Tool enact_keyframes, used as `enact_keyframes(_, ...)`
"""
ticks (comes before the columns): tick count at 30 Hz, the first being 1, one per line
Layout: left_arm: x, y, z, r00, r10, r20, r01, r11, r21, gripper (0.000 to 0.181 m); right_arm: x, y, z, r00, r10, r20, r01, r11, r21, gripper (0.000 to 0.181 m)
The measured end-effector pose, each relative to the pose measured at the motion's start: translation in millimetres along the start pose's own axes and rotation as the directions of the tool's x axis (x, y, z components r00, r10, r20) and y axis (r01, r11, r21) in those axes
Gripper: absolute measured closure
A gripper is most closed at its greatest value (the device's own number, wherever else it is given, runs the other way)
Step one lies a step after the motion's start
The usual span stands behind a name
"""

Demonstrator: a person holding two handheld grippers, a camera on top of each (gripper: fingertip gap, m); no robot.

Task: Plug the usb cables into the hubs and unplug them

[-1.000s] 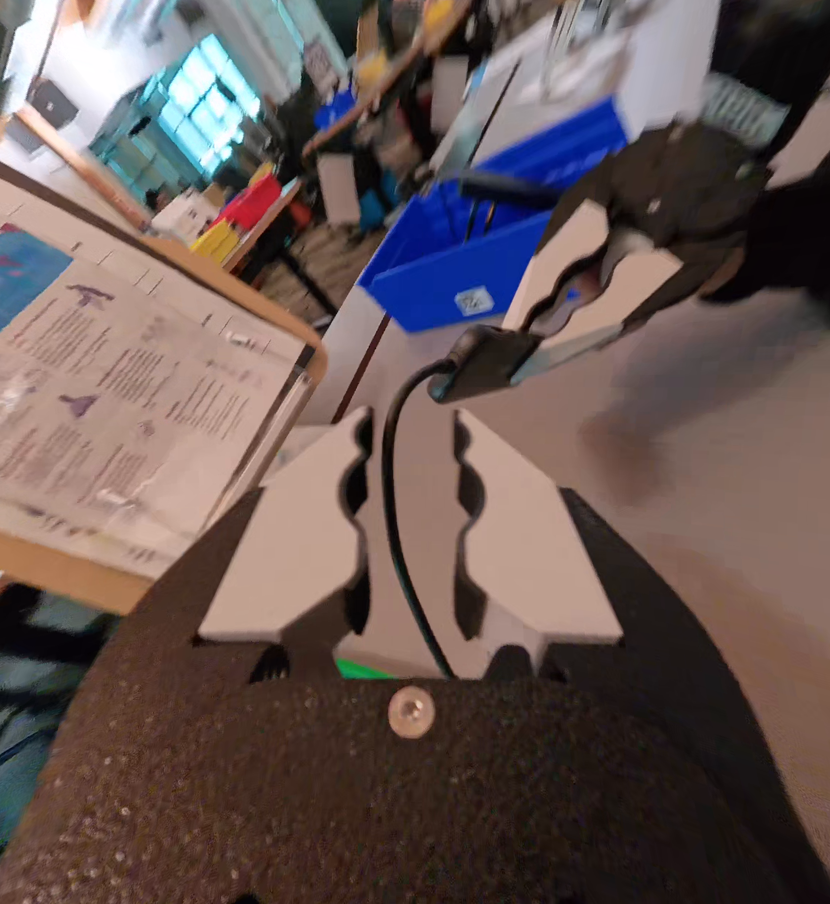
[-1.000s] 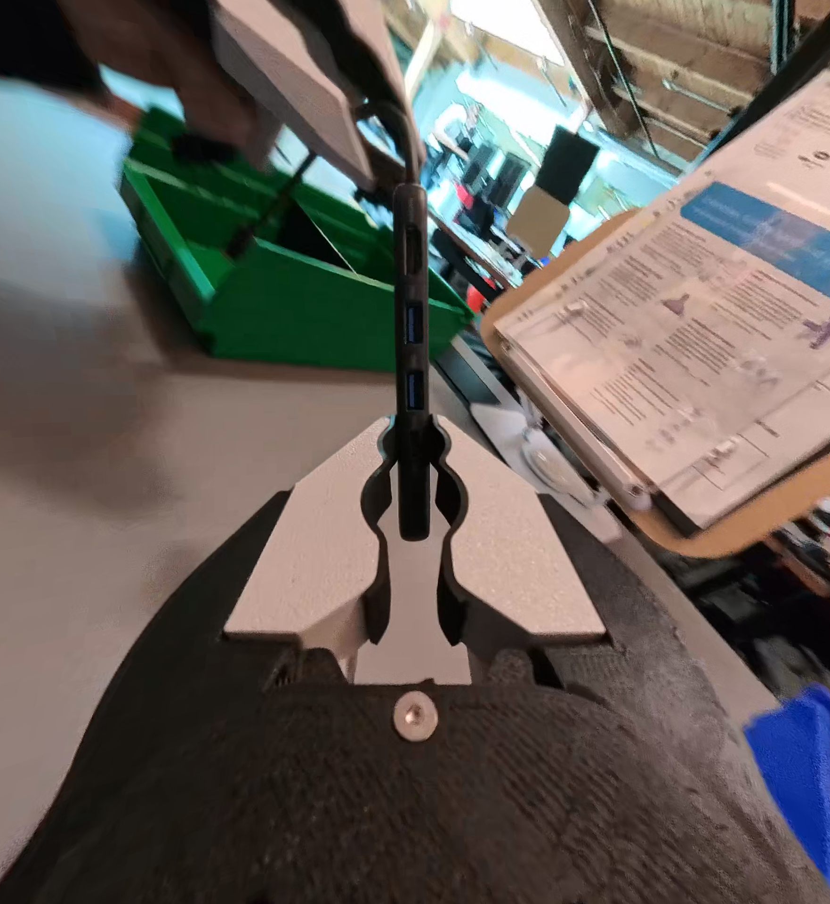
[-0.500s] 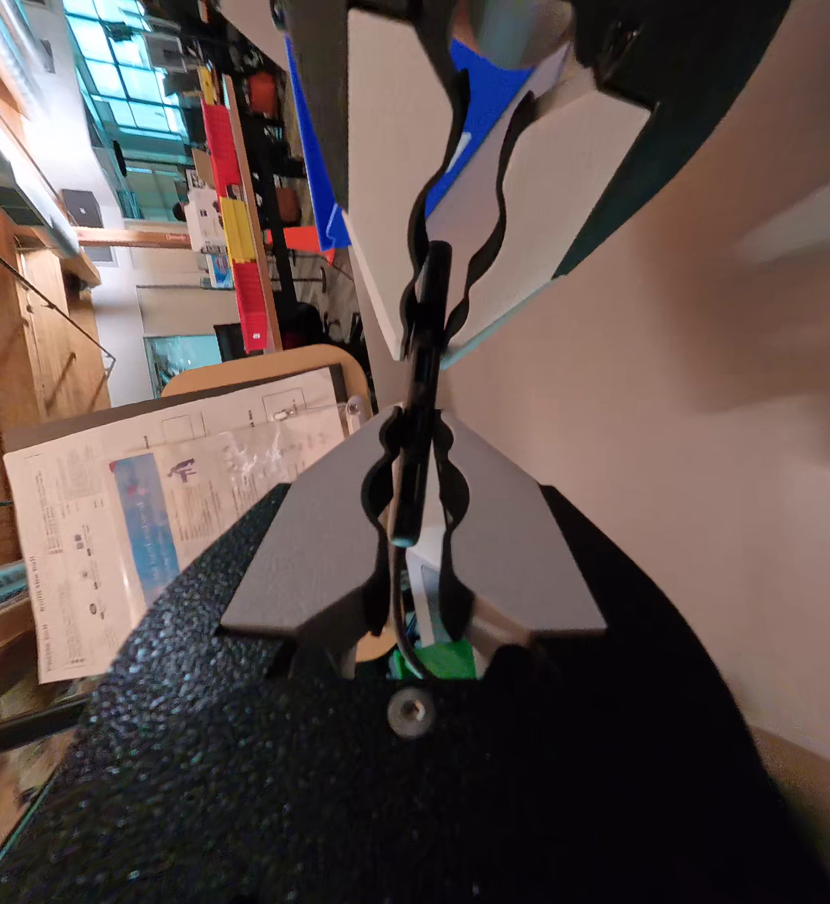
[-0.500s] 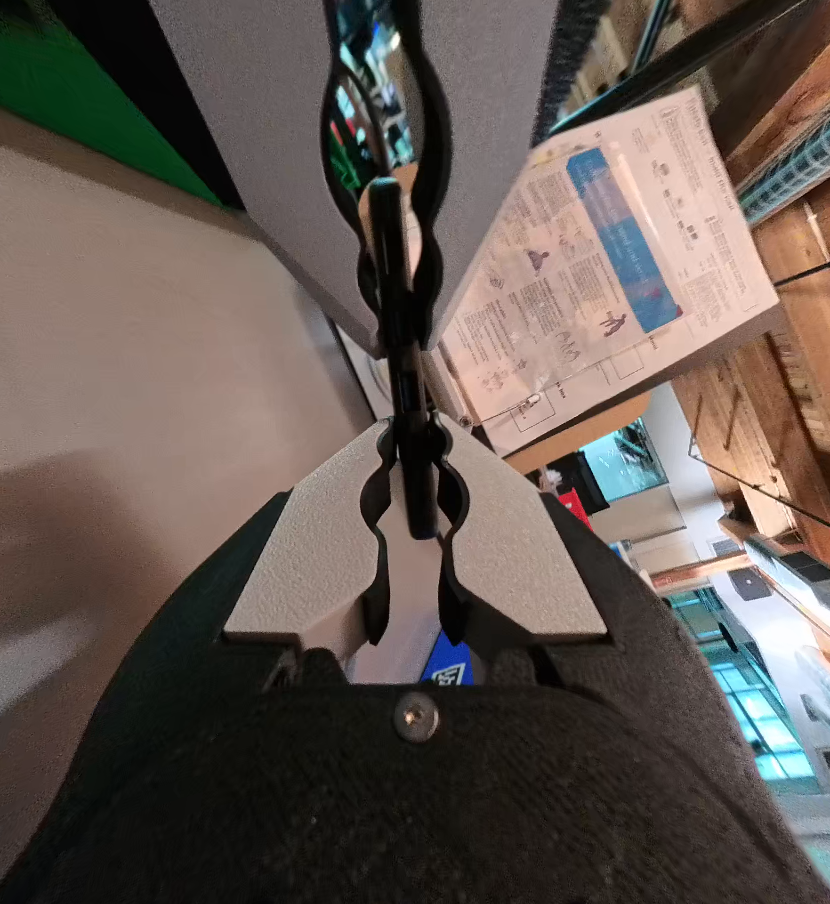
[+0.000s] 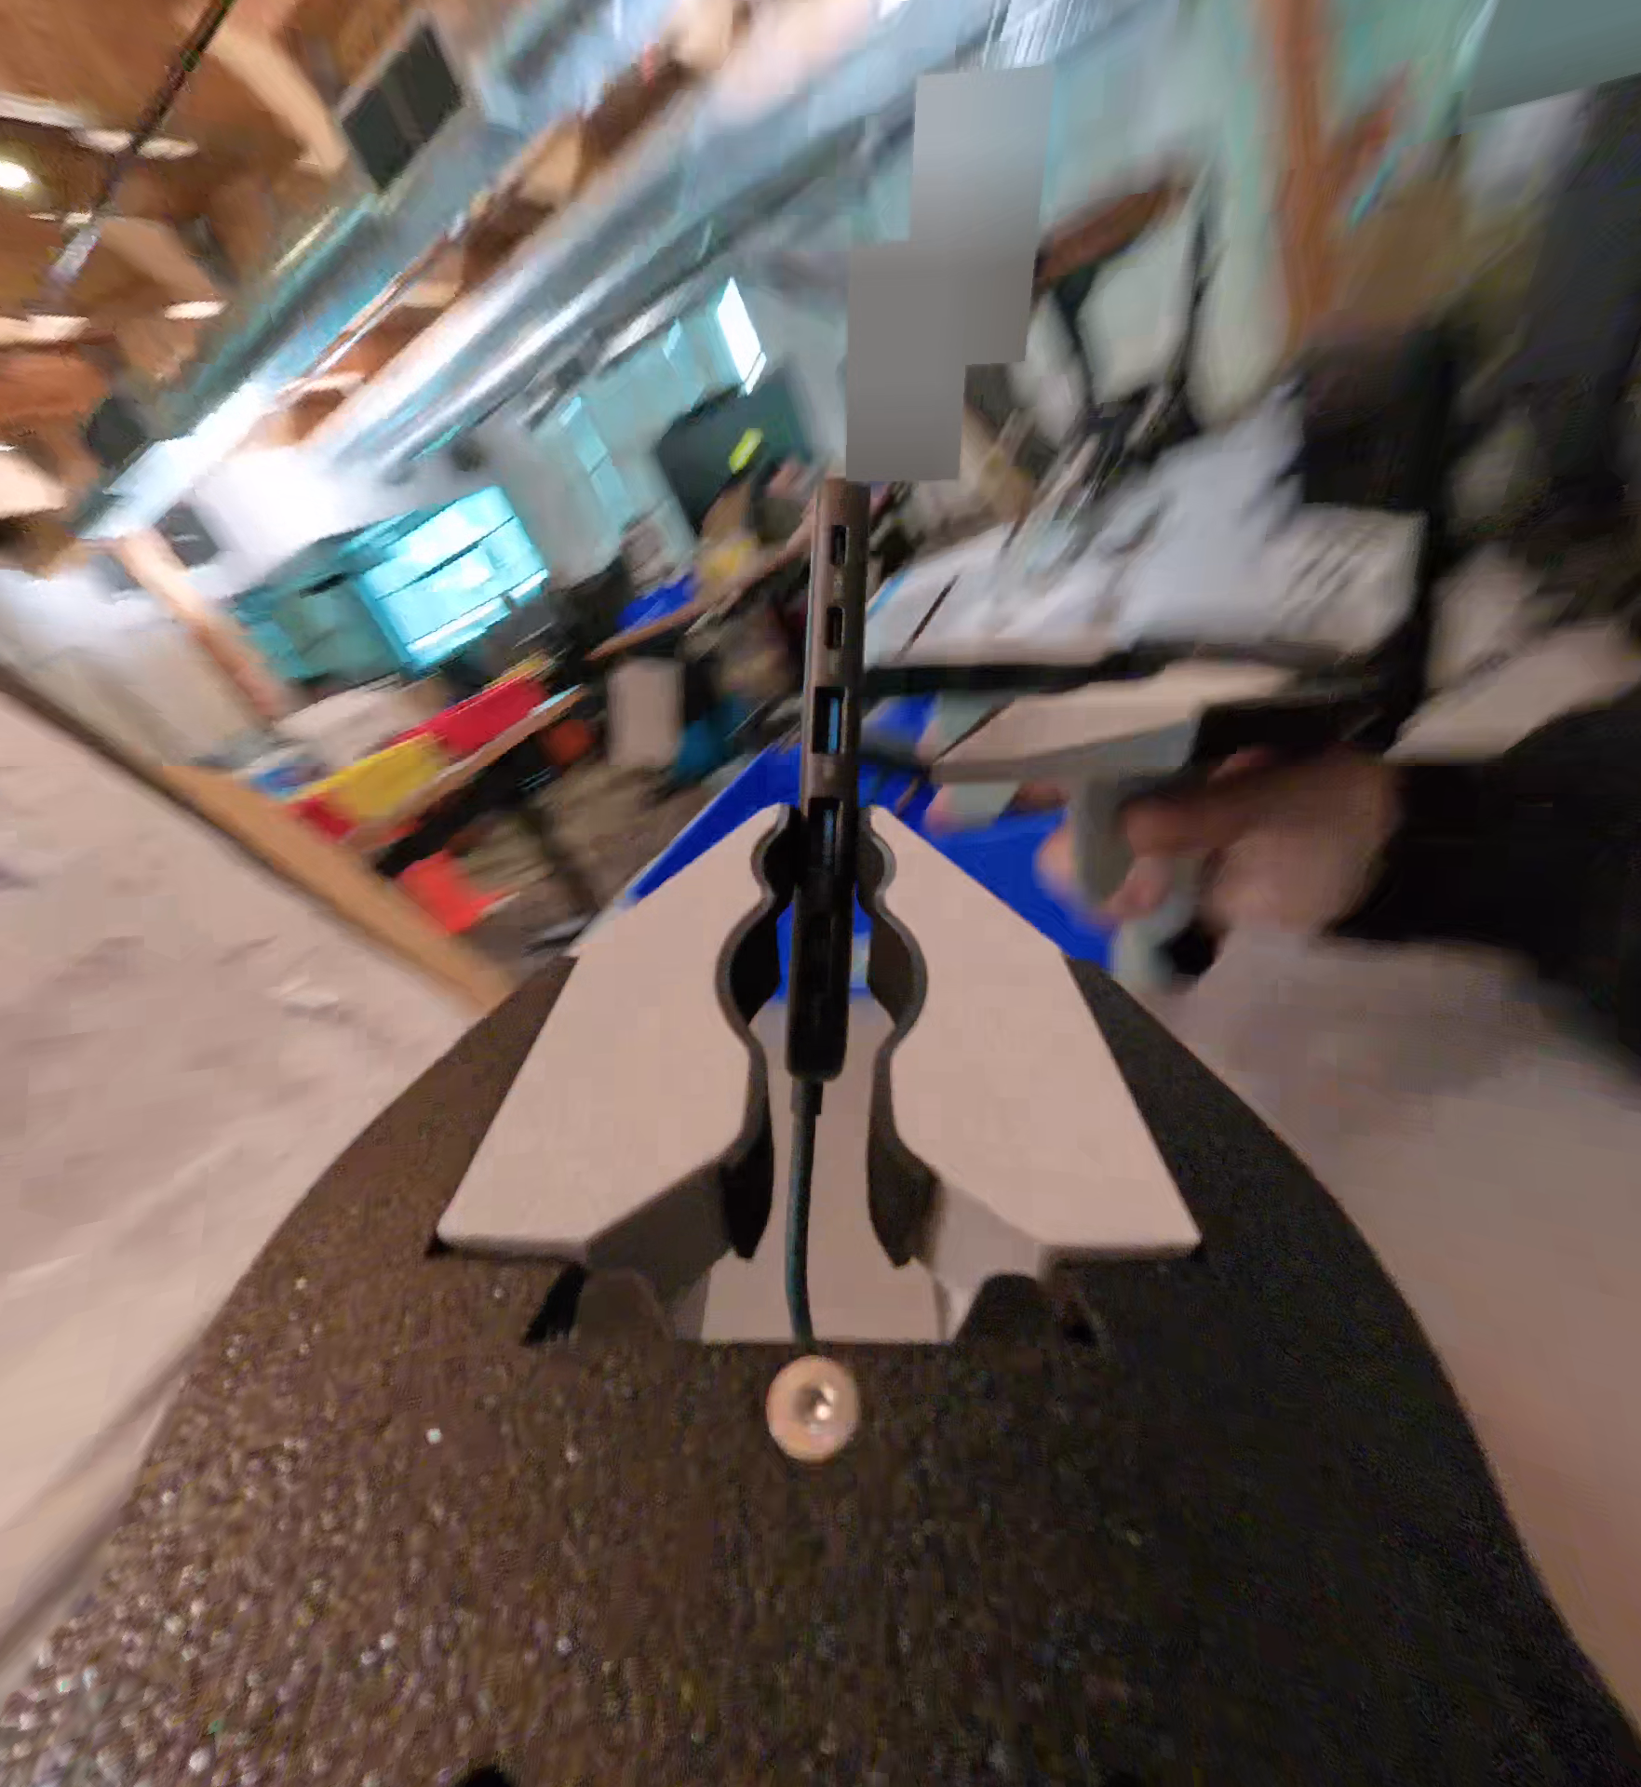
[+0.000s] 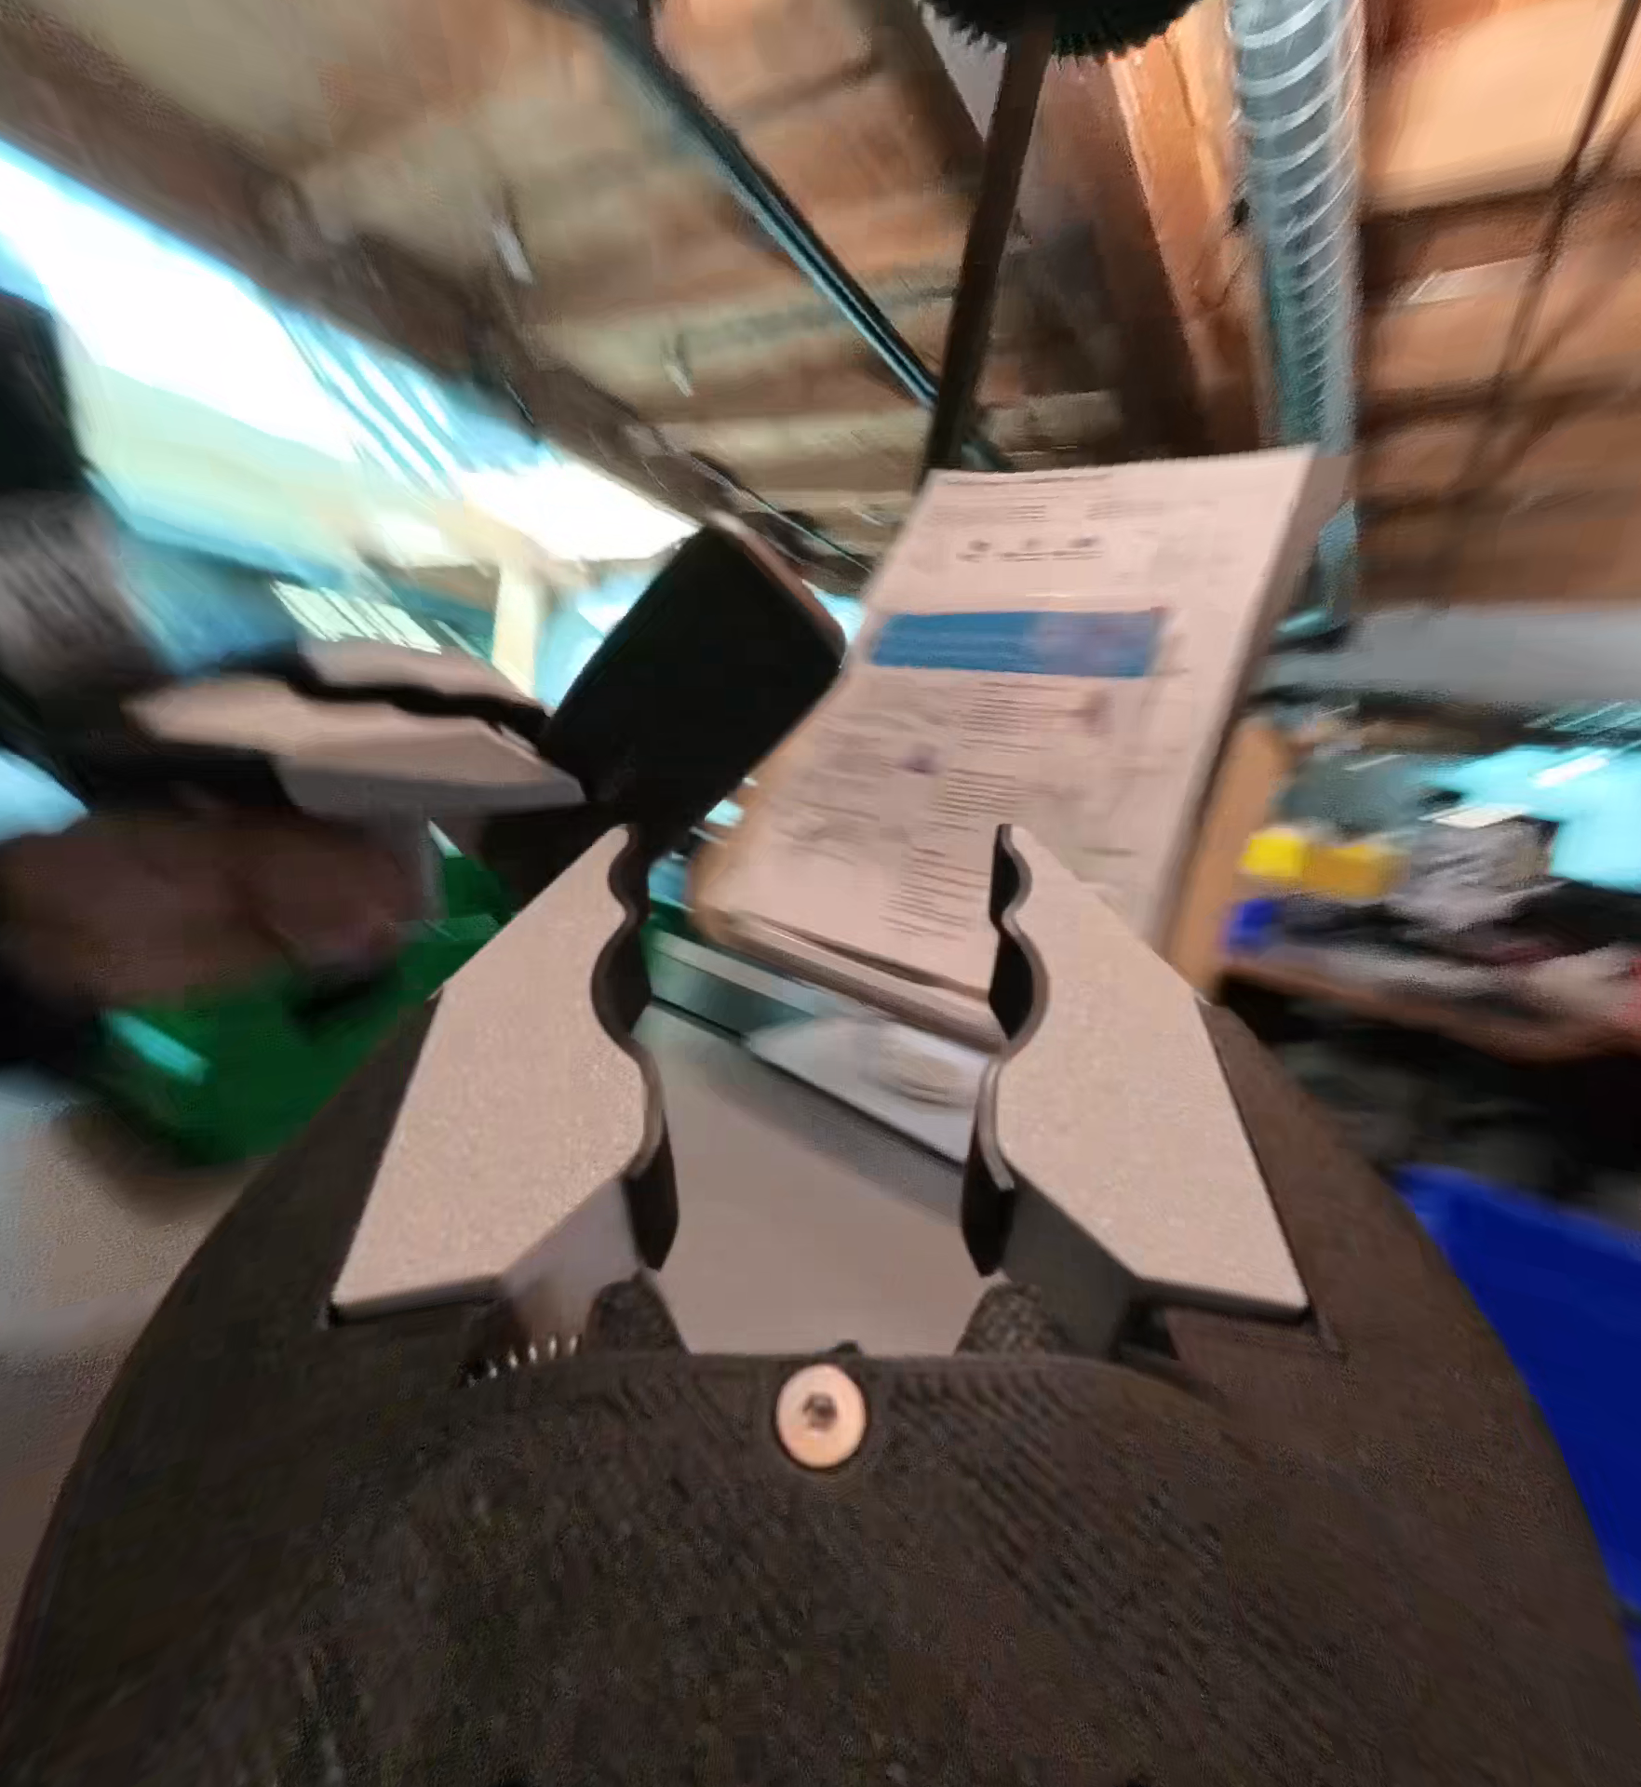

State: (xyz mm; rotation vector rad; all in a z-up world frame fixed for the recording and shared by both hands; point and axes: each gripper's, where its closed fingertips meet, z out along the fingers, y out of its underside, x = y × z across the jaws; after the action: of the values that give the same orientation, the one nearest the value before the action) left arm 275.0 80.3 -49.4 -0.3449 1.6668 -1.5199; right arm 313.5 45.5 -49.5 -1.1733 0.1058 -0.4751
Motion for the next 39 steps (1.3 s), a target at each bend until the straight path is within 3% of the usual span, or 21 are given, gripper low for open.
enact_keyframes(2, 10.5, -13.7, 0.6, 0.967, -0.201, -0.153, 0.224, 0.963, 0.15, 0.172, -8.6, -8.3, 0.3, 0.929, 0.339, 0.151, -0.35, 0.935, 0.052, 0.112)
enact_keyframes(3, 14.7, -15.9, 0.7, 0.945, -0.251, -0.211, 0.292, 0.937, 0.193, 0.172, -14.4, -13.5, -0.5, 0.877, 0.425, 0.225, -0.448, 0.892, 0.062, 0.118)
enact_keyframes(5, 24.0, -10.2, 2.9, 0.911, -0.294, -0.29, 0.358, 0.912, 0.2, 0.171, -21.0, -18.7, -1.7, 0.836, 0.47, 0.283, -0.507, 0.859, 0.072, 0.131)
enact_keyframes(8, 28.4, 6.1, 6.7, 0.916, -0.277, -0.29, 0.331, 0.931, 0.155, 0.172, -47.5, -10.5, -1.8, 0.824, 0.416, 0.384, -0.444, 0.896, -0.02, 0.161)
enact_keyframes(11, 31.2, 3.4, 0.0, 0.895, -0.275, -0.352, 0.344, 0.927, 0.15, 0.171, -55.6, -11.9, -3.5, 0.832, 0.364, 0.419, -0.387, 0.921, -0.031, 0.166)
enact_keyframes(16, 15.3, 13.5, -9.3, 0.97, -0.116, -0.215, 0.101, 0.992, -0.078, 0.153, -60.7, 15.1, -1.9, 0.855, 0.333, 0.397, -0.276, 0.941, -0.195, 0.171)
enact_keyframes(21, 30.3, 21.7, -11.3, 0.967, -0.058, -0.247, -0.016, 0.957, -0.291, 0.143, -84.4, 29.0, 3.8, 0.871, 0.235, 0.431, -0.137, 0.96, -0.246, 0.171)
enact_keyframes(28, 37.7, 33.3, -13.9, 0.933, -0.209, -0.292, 0.086, 0.92, -0.383, 0.169, -94.8, 46.3, 2.2, 0.878, 0.139, 0.458, -0.004, 0.959, -0.282, 0.168)
enact_keyframes(31, 21.2, 30.7, -9.7, 0.921, -0.327, -0.211, 0.244, 0.908, -0.341, 0.172, -88.0, 44.0, 10.2, 0.919, 0.105, 0.381, -0.013, 0.972, -0.235, 0.159)
enact_keyframes(33, -1.4, 25.3, -7.7, 0.874, -0.473, -0.106, 0.432, 0.859, -0.273, 0.173, -68.1, 37.2, 19.0, 0.974, 0.011, 0.224, 0.027, 0.986, -0.165, 0.136)
enact_keyframes(35, -30.6, 24.6, -9.6, 0.773, -0.633, 0.022, 0.629, 0.762, -0.153, 0.172, -63.2, 32.3, 23.5, 0.985, -0.098, 0.142, 0.118, 0.983, -0.141, 0.121)
enact_keyframes(37, -50.9, 25.2, -14.7, 0.624, -0.779, 0.056, 0.781, 0.624, -0.011, 0.172, -68.3, 33.4, 30.2, 0.983, -0.157, 0.096, 0.171, 0.971, -0.166, 0.099)
enact_keyframes(39, -65.0, 25.2, -19.8, 0.442, -0.897, 0.006, 0.89, 0.439, 0.124, 0.171, -73.1, 39.4, 36.0, 0.983, -0.172, 0.056, 0.18, 0.962, -0.206, 0.085)
